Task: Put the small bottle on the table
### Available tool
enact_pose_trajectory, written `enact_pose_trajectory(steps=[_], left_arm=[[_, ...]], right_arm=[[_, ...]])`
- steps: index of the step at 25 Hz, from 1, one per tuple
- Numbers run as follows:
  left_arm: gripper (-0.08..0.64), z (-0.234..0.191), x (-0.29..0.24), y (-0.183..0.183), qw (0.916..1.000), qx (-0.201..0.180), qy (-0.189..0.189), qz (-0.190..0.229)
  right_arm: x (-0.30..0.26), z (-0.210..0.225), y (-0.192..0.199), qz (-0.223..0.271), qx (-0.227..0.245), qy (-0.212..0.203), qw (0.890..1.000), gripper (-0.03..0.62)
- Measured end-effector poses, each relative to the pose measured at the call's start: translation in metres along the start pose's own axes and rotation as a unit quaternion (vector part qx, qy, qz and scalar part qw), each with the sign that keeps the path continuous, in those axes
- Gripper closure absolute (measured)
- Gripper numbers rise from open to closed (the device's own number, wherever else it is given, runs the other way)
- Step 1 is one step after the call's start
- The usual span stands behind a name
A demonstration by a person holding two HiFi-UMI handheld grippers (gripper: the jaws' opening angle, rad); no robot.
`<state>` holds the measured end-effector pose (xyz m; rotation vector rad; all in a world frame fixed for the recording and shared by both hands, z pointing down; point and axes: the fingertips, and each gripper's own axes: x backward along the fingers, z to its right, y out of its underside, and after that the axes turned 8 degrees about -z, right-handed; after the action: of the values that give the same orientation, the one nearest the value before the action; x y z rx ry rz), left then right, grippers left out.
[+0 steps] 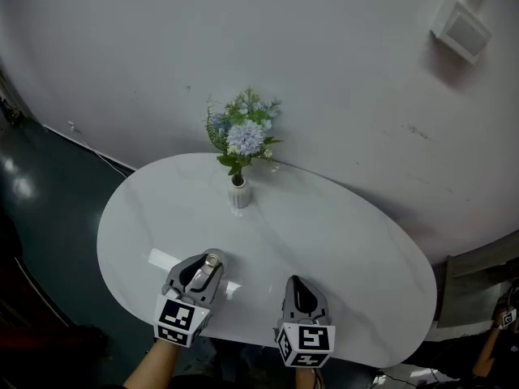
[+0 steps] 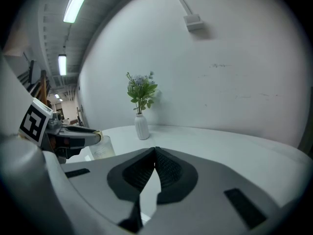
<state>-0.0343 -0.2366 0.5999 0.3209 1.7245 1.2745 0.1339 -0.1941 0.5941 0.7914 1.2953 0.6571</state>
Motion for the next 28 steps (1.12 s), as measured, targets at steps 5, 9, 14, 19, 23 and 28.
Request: enact_pose_trajectory(steps=[5,9,14,19,23,28], left_arm=[[0.431,-0.003,-0.004,0.015,1.0,0.002,-0.001,-0.008],[0.431,-0.003,-0.007,0.021,1.0,-0.001,0.001,-0.009],[0.431,-0.002,-0.012,0.027,0.9999,0.005,0.003,-0.012],[0.431,-0.001,-0.015,0.025,0.9999,0.001,0.001,-0.014],[0.431,-0.001,-0.014,0.027,0.9999,0.003,0.001,-0.011],[0.431,0.002,-0.014,0.03,0.9999,-0.007,0.0,-0.012]], right_arm=[[-0.006,-0.004,0.011,-0.011,0.003,0.0,1.0,0.529],[-0.01,-0.007,0.018,-0.019,0.0,-0.003,1.0,0.529],[-0.015,-0.012,0.022,-0.025,0.002,-0.007,1.0,0.529],[-0.017,-0.013,0.021,-0.029,0.01,-0.005,1.0,0.529],[-0.018,-0.015,0.023,-0.031,0.009,-0.007,0.999,0.529],[-0.017,-0.017,0.025,-0.031,0.011,-0.01,0.999,0.529]])
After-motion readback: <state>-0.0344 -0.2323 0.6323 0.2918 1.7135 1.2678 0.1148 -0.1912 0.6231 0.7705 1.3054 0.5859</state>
